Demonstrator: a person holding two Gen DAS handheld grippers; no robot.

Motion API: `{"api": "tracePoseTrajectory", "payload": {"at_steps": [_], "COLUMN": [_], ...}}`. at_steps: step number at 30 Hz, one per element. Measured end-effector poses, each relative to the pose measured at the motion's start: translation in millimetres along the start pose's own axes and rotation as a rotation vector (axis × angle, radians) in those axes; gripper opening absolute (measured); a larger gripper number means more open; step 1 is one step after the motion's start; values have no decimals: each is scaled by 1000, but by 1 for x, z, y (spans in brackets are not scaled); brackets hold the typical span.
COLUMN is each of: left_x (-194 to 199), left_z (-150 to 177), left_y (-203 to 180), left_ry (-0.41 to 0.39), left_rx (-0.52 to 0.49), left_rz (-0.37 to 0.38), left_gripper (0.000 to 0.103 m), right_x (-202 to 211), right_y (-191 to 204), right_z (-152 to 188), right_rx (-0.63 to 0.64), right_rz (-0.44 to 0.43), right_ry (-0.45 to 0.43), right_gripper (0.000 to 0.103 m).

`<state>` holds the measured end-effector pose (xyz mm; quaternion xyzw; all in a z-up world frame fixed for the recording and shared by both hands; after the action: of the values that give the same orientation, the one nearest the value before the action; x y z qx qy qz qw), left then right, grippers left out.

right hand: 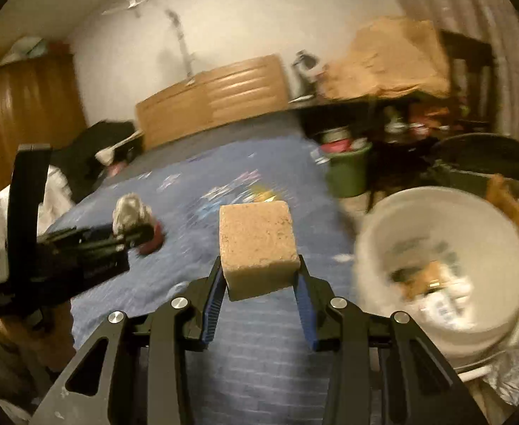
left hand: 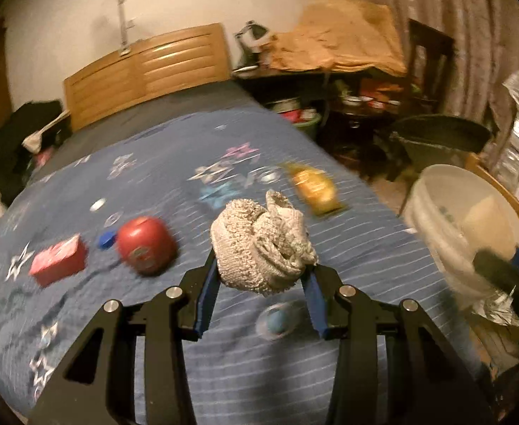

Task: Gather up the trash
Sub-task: 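Carry the grey cloth and cork block in both tools over the white bucket, then open both tools to drop the grey cloth and cork block into the bucket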

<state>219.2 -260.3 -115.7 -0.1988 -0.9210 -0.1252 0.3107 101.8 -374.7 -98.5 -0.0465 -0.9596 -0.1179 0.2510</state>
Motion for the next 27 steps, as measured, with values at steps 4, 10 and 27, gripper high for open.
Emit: {"api": "tracePoseTrajectory", "payload": {"at_steps": [4, 10, 27], "left_x": [-5, -14, -64], "left_z": [-21, -45, -72], "left_y": [-50, -124, -268], "left_ry": [-18, -41, 50], "left_rx": [-58, -153, -353], "left_rz": [58, 131, 447], "left_gripper": [42, 42, 42], "right_x": [29, 58, 54], "right_y": [-60, -145, -261], "right_z": [-22, -37, -49], "right_rx": [-39, -95, -129], "right_rz": [101, 226, 368], "right_ry": [-49, -56, 26], "right_gripper": [39, 39, 39]}}
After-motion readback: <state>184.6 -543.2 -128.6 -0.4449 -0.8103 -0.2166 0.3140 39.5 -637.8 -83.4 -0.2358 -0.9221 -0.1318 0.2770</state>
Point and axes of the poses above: each gripper's, at about its wrist camera, not at the fingertips, and x roughly against the way its jaws point, y to its left, z to its underside, the point moved 10 cm from there along -x, roughly the way its jaws point
